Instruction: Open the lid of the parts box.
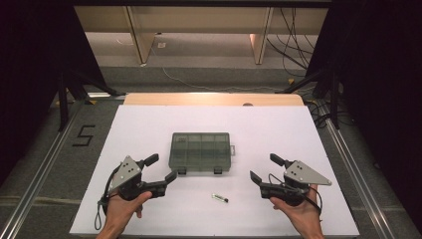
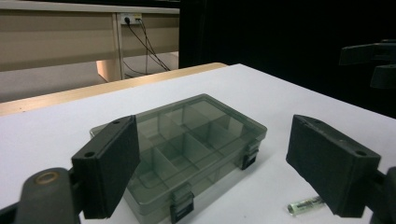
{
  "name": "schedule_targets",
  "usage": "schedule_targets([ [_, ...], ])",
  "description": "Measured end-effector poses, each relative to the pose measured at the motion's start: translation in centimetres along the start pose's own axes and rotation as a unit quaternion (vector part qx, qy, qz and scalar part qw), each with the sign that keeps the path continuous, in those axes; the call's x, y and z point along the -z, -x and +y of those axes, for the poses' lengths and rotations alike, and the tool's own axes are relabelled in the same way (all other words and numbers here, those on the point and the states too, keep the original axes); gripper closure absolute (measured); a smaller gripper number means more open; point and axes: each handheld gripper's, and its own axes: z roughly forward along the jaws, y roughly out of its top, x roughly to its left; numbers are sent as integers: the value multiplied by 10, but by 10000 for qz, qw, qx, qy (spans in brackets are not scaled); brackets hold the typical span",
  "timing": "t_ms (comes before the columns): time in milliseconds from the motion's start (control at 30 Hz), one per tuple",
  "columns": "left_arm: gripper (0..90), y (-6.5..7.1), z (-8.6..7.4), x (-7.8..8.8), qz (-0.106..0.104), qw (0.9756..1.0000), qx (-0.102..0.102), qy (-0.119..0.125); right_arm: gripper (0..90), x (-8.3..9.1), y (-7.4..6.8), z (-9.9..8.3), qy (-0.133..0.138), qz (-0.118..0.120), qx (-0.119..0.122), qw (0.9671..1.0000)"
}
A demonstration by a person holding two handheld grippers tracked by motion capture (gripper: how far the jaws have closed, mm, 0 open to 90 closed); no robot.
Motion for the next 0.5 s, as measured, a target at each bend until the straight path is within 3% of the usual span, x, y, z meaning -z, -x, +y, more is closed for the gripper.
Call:
schedule_targets([
  [100,162,-4,3,-2,77,10000,48,-10,160,-5,3,3,75,64,54,9999],
  [200,155,-11,5,-7,142,9997,186,-51,160,-15,12,8,-131,18,167,9998],
  [500,155,-38,2,-22,373,9985,242,-331,180,-45,27,10,-566,129,243,9980],
])
